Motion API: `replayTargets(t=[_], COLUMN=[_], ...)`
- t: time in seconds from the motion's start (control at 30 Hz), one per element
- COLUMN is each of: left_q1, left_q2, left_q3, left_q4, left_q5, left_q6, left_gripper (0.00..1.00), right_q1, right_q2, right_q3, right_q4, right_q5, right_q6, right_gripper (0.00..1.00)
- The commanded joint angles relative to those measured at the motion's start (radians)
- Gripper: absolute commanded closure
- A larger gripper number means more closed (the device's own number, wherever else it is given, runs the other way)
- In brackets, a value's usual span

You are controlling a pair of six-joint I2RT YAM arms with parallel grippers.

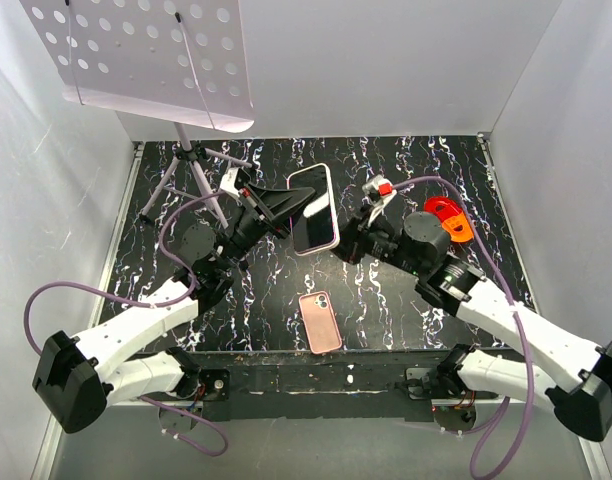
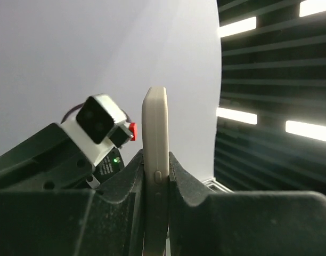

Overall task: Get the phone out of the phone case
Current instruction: Remove the phone case from the phone.

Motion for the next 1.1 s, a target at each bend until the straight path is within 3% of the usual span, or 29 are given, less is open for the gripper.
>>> replayTargets(t=[0.0, 0.07, 0.13, 0.27, 0.43, 0.6, 1.07], left_q1=[0.018, 0.035, 0.044, 0.074, 0.087, 0.088, 0.087], left_q2=[-0.048, -0.056, -0.053, -0.044, -0.037, -0.038, -0.037], left_q3=[0.03, 0.056, 0.08, 0.119, 0.154, 0.15, 0.126], left_q4=[-0.013, -0.105, -0.163, -0.231, -0.285, -0.297, -0.248], left_q5=[0.003, 0.019, 0.021, 0.019, 0.029, 0.032, 0.052], left_q6=[0.156, 0.265, 0.352, 0.46, 0.514, 0.52, 0.479], left_gripper=[1.0, 1.0, 1.0, 1.0, 1.0, 1.0, 1.0], right_q1=[-0.001, -0.004, -0.005, -0.013, -0.045, -0.076, -0.165], right_q2=[-0.131, -0.18, -0.24, -0.318, -0.255, -0.225, -0.166], right_q3=[0.014, 0.069, 0.118, 0.155, 0.226, 0.232, 0.174], right_q4=[-0.401, -0.579, -0.654, -0.537, -0.47, -0.358, -0.269], right_q5=[0.027, -0.007, -0.057, -0.183, -0.286, -0.314, -0.351], right_q6=[0.295, 0.334, 0.397, 0.532, 0.595, 0.664, 0.725], right_gripper=[0.7, 0.67, 0.66, 0.56, 0.56, 0.57, 0.59])
